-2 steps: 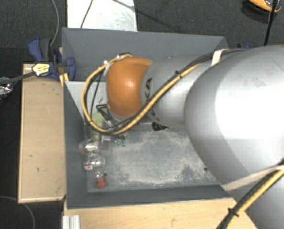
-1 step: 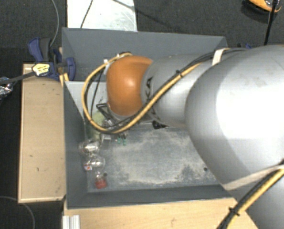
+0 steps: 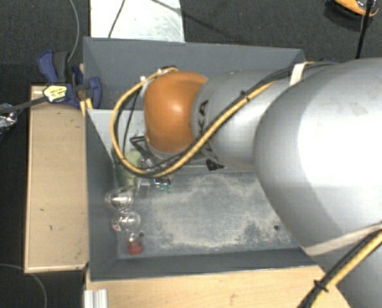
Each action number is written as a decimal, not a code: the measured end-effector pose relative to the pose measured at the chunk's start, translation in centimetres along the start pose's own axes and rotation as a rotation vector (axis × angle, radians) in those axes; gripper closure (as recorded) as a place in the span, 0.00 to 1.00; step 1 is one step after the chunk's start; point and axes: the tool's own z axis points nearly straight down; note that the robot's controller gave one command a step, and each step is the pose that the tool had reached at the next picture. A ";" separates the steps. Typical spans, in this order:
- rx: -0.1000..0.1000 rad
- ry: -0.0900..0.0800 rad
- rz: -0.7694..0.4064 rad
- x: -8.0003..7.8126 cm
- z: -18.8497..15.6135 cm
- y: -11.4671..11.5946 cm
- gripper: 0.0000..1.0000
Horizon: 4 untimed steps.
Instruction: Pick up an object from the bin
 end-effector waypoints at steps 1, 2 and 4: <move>0.000 0.000 -0.018 -0.3 1.3 -0.1 1.00; 0.003 0.007 -0.021 0.3 -2.3 -0.3 1.00; 0.004 0.009 -0.031 0.3 -7.4 -0.1 1.00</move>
Offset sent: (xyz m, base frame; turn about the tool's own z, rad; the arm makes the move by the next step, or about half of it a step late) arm -0.0050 -0.0016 0.0571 -0.0160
